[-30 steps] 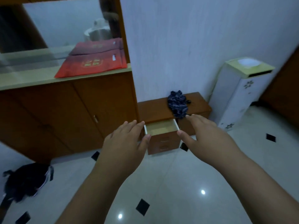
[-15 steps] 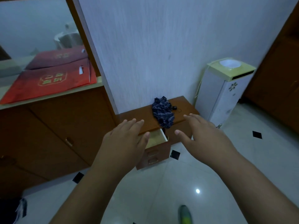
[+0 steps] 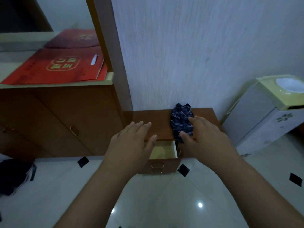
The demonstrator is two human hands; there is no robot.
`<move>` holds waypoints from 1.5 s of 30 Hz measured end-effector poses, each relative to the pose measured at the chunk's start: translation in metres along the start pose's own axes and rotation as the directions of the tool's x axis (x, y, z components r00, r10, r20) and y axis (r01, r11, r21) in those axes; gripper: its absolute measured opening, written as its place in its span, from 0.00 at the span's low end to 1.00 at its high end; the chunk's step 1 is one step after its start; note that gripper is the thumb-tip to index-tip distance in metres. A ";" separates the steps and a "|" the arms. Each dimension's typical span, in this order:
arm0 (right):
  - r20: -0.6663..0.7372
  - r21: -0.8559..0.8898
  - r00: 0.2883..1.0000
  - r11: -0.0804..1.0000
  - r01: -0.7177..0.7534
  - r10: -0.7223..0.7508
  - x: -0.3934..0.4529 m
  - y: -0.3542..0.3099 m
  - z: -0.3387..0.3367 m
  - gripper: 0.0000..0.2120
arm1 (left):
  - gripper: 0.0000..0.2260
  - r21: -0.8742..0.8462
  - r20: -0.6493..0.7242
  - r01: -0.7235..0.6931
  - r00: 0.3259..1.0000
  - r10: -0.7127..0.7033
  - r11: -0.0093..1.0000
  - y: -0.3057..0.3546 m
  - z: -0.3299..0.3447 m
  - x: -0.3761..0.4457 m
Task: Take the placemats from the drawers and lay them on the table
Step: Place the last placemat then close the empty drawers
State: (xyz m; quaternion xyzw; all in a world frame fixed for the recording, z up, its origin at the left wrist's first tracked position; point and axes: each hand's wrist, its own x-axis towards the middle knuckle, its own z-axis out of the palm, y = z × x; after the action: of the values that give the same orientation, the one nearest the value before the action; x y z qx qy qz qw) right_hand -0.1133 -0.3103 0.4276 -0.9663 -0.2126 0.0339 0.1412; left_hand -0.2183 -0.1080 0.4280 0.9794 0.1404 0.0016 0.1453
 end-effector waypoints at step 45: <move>0.771 0.563 0.396 -0.243 -0.790 0.499 0.180 0.160 0.546 0.18 | 0.22 -0.681 0.716 0.506 0.307 -0.627 -0.529 -0.169 0.513 0.191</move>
State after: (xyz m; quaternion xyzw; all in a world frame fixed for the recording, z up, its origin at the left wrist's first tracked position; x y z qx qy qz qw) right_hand 0.0460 -0.2323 -0.1425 -0.6095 0.3907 0.3405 0.6000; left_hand -0.0585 -0.0460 -0.1190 0.2962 0.6481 0.0521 0.6996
